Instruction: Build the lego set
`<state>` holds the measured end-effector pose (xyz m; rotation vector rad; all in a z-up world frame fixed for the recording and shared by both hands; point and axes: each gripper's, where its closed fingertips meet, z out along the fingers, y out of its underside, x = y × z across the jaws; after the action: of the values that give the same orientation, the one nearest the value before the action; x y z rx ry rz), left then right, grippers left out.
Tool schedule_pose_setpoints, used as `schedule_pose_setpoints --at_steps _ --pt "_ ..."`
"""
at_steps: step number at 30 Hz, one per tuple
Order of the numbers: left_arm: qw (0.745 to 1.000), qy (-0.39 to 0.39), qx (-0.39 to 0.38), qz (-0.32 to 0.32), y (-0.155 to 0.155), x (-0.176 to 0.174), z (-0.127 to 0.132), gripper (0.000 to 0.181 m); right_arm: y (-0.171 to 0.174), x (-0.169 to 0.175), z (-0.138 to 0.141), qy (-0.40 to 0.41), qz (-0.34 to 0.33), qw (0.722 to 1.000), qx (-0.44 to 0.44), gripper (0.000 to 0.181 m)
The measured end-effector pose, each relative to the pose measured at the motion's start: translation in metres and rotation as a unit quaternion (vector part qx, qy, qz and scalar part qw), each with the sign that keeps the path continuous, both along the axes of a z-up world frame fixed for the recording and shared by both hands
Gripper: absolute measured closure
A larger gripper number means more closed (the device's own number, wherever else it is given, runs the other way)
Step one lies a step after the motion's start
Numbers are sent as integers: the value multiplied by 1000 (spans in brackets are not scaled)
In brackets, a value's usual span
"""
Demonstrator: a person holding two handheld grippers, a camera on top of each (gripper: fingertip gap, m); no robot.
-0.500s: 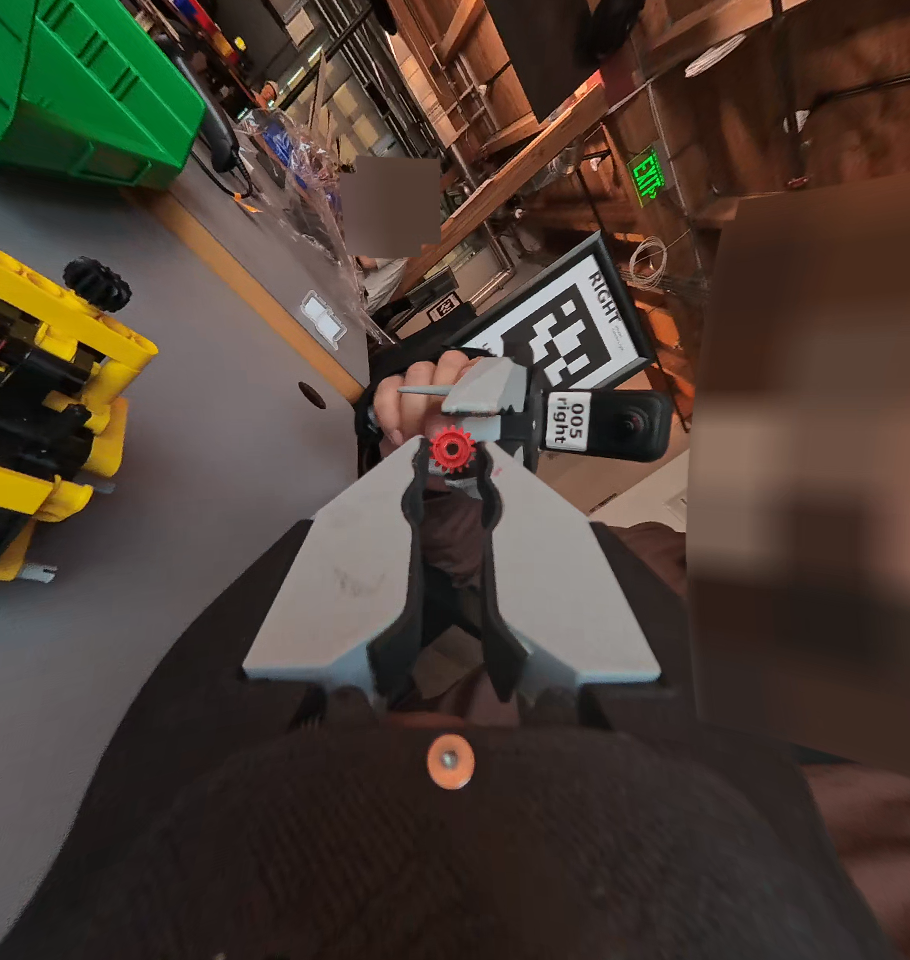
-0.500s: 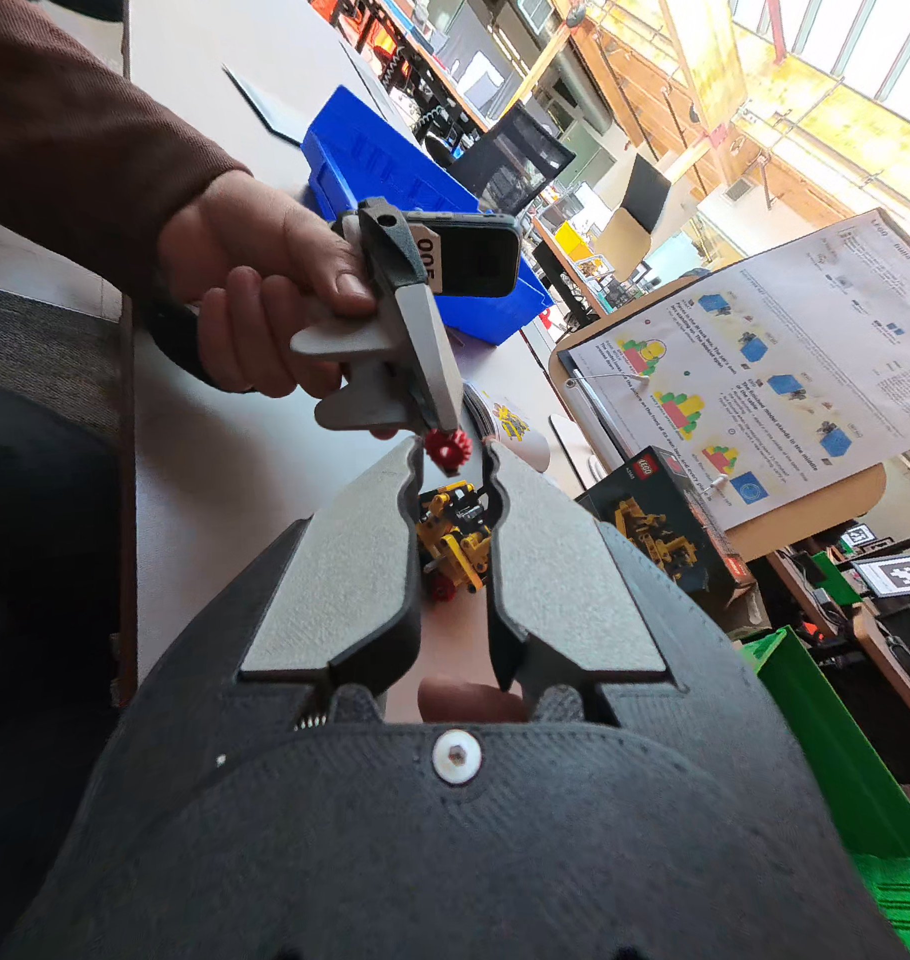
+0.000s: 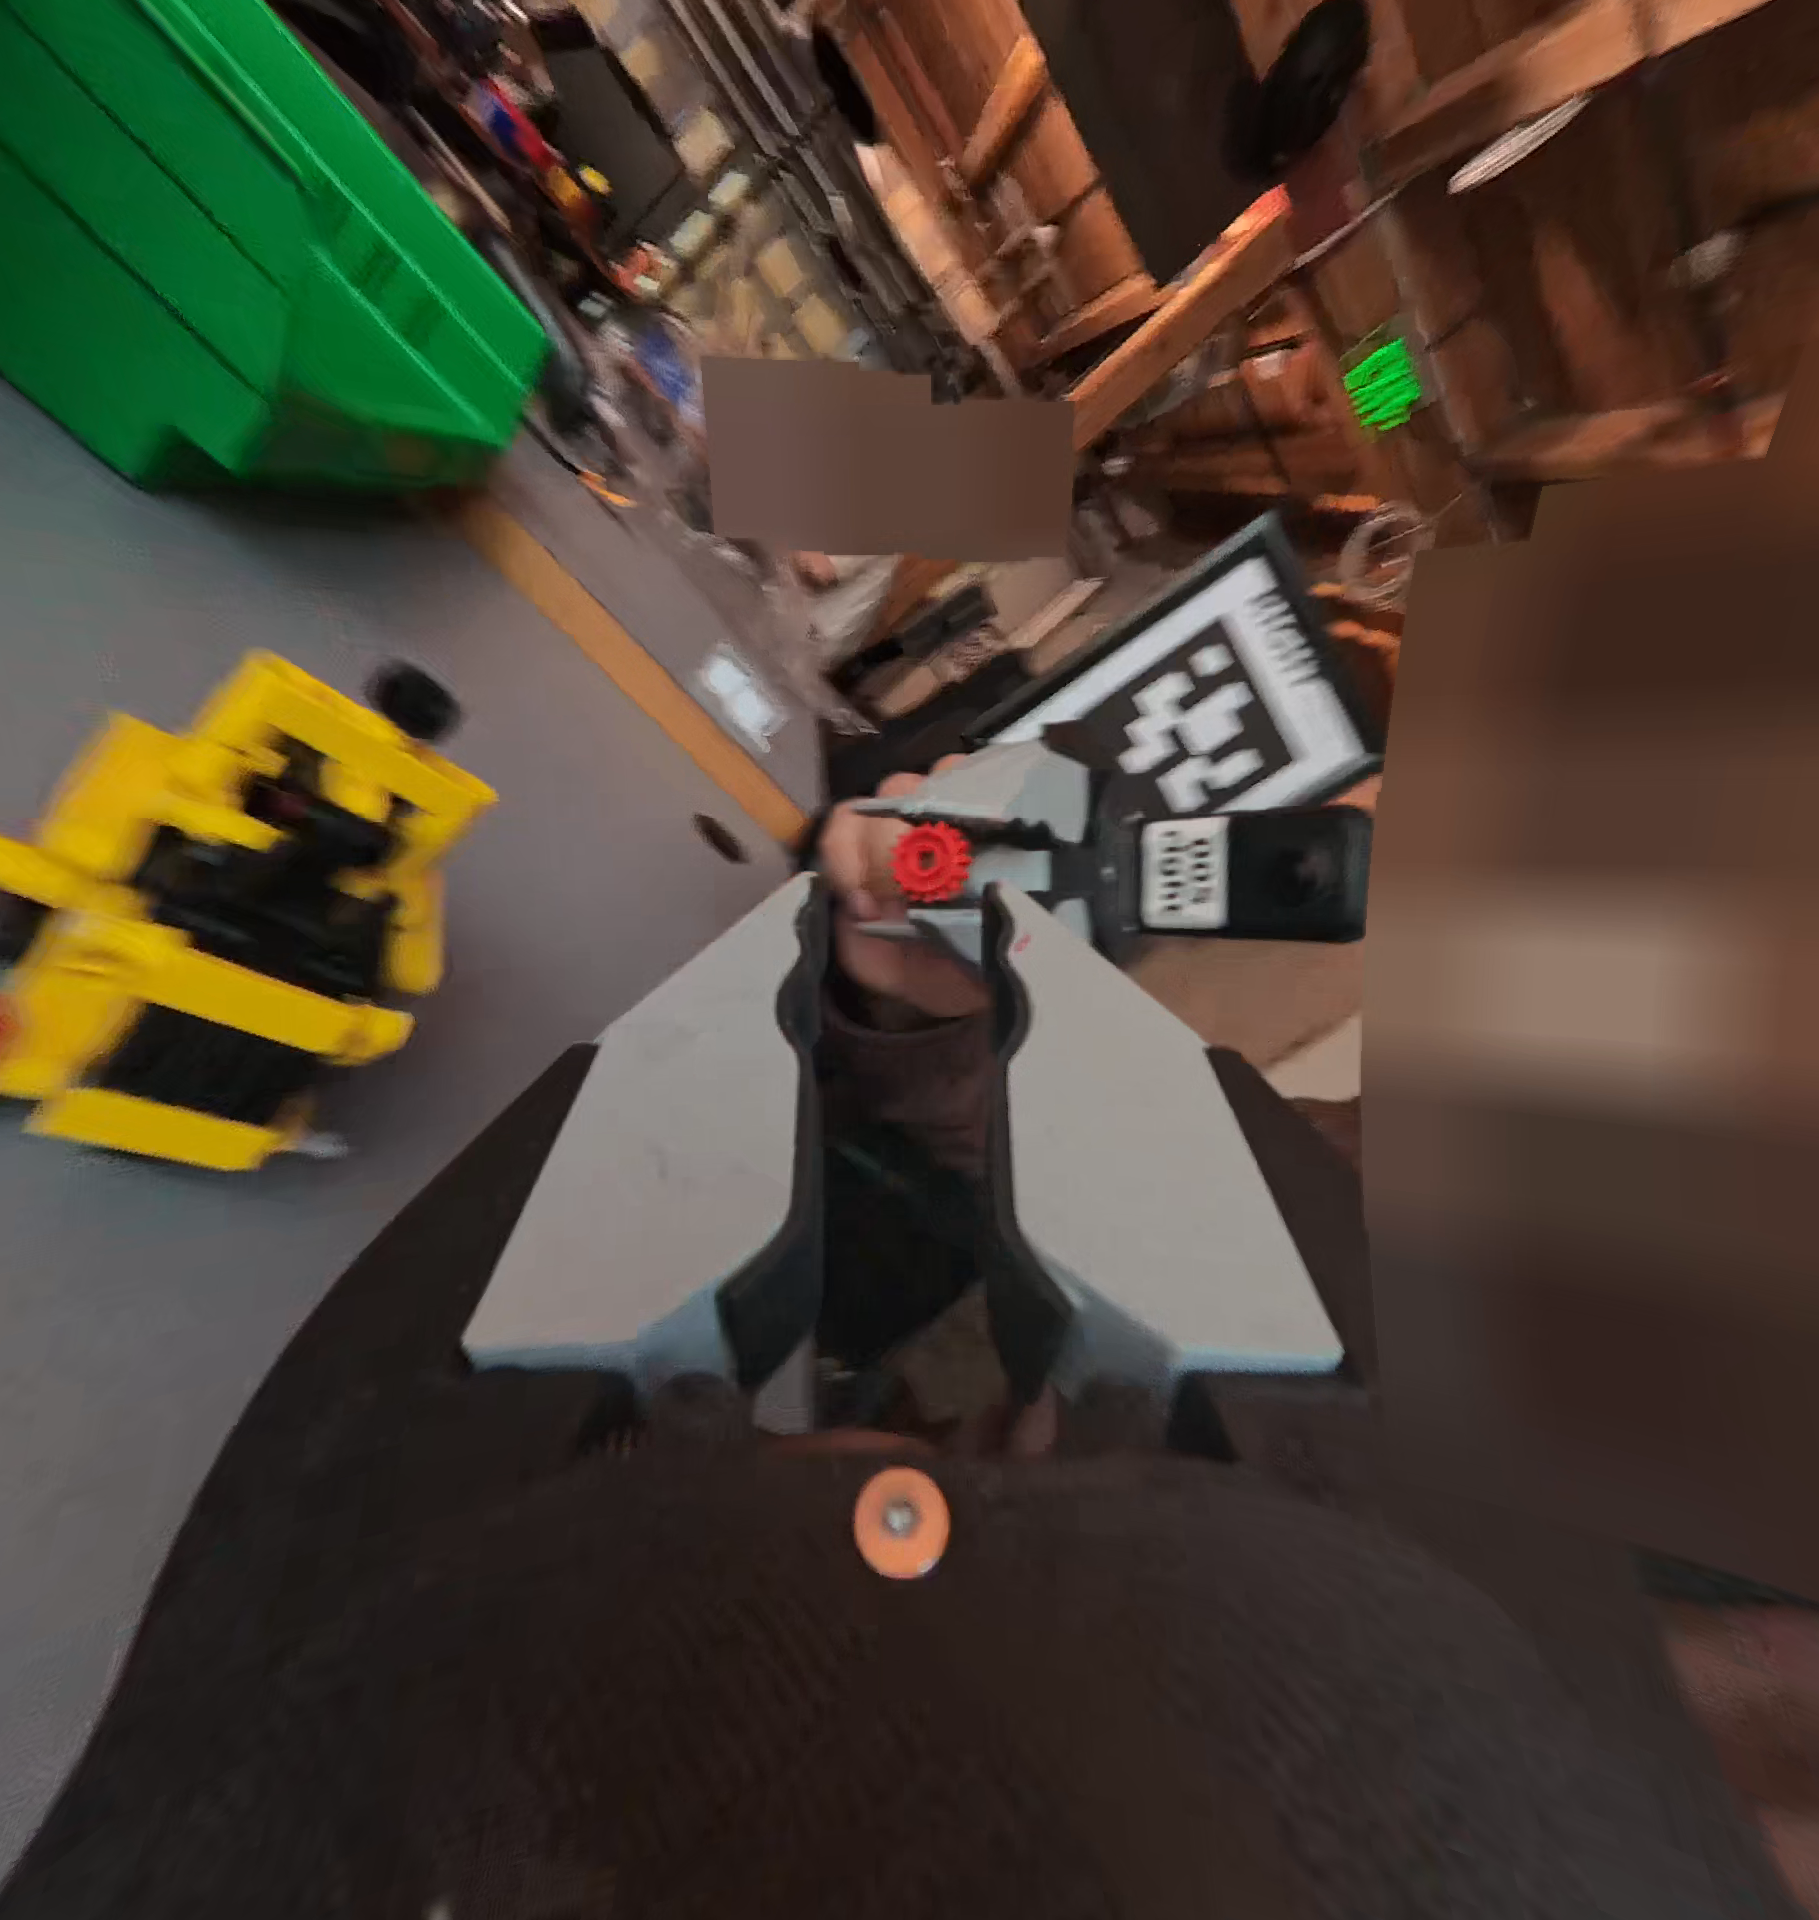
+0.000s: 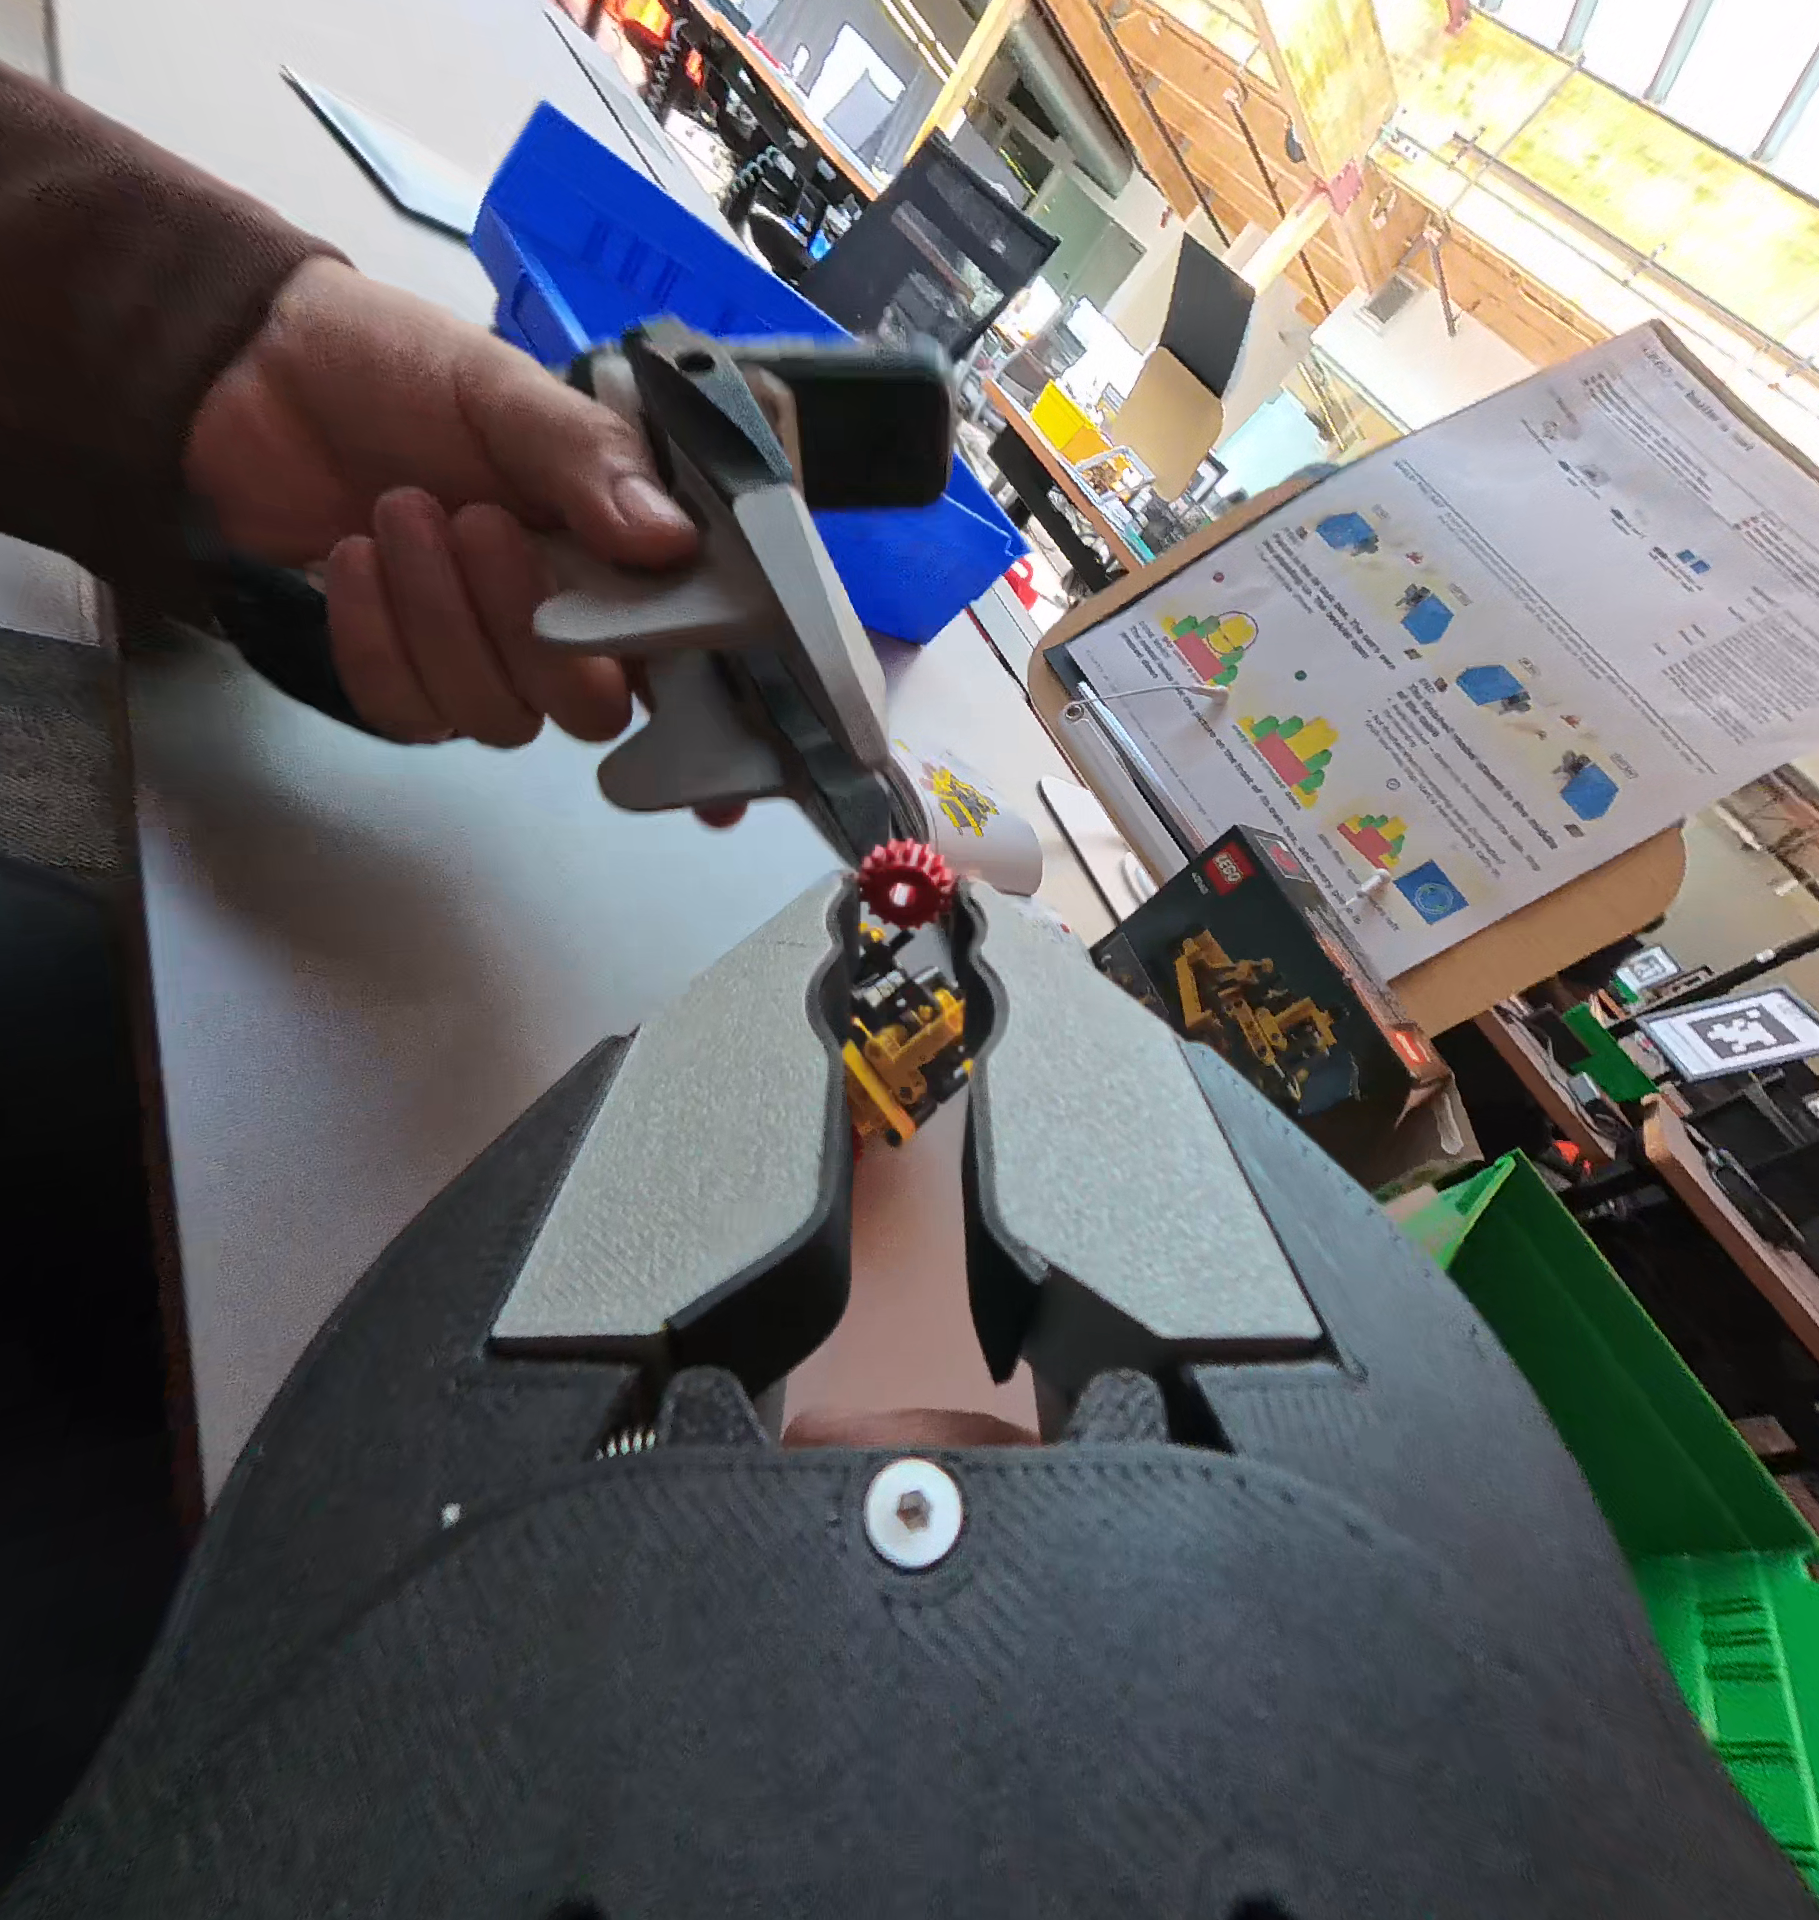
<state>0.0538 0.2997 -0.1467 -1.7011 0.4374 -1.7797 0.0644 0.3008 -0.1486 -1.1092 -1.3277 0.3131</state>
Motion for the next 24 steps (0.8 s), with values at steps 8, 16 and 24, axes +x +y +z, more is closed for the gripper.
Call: schedule_pose_setpoints --at_steps 8,16,24 --pt "880 389 248 114 51 -43 -63 123 46 19 -35 4 -42 993 -112 167" --pt "876 426 225 8 68 -18 -93 115 42 11 -67 -40 -15 989 -145 167" --pt "873 444 199 3 77 -12 -101 130 39 8 -75 -63 -9 988 -140 167"
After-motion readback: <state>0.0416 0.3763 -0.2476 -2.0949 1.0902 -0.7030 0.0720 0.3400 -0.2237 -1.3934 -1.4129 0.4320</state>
